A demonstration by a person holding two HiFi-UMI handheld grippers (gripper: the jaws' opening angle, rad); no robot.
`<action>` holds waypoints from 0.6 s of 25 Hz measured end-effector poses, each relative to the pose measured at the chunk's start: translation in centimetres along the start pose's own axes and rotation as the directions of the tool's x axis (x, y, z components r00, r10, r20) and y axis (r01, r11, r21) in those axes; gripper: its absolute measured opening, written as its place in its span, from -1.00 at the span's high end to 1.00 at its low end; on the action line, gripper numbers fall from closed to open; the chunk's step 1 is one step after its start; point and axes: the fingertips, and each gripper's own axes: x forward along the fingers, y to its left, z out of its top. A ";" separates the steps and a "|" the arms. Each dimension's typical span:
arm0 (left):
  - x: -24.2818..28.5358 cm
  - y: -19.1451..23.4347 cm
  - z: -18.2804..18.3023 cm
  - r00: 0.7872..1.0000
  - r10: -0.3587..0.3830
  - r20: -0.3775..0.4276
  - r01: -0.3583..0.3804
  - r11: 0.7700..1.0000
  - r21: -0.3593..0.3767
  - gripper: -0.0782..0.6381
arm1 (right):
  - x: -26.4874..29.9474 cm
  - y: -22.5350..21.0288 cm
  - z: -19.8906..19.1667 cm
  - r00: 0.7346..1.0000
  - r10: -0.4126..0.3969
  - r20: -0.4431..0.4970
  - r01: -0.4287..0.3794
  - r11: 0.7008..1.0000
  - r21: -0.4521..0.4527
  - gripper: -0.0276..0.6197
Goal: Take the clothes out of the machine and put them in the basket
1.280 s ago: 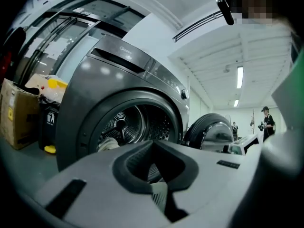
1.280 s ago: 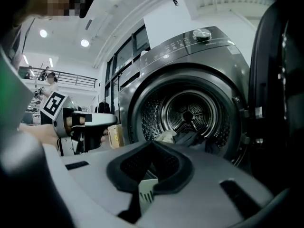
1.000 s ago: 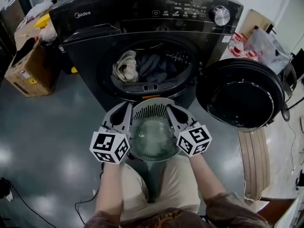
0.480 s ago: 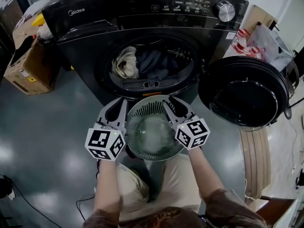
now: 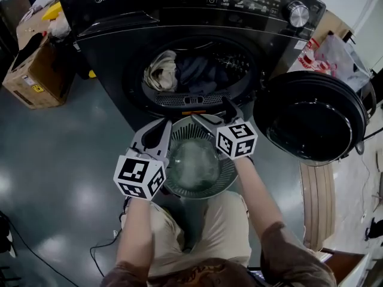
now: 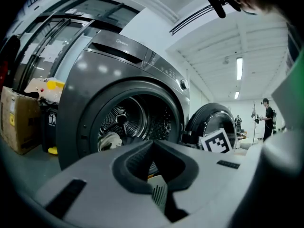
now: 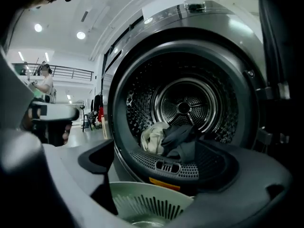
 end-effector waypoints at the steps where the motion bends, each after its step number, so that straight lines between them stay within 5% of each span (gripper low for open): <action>1: 0.1 0.0 0.0 1.000 0.000 -0.001 0.000 1.000 0.001 0.77 | 0.8 -0.5 0.1 1.000 -0.006 -0.007 0.005 1.000 -0.012 -0.70; 11: 0.5 -0.8 -0.2 1.000 -0.030 -0.003 0.030 0.999 -0.041 0.77 | 8.3 -5.9 -2.4 0.984 -0.112 -0.135 0.104 0.992 -0.065 -0.68; 15: 0.3 -0.7 -0.1 0.999 -0.047 -0.004 0.046 0.998 -0.052 0.77 | 10.7 -7.5 -3.9 0.968 -0.152 -0.198 0.136 0.987 -0.088 -0.53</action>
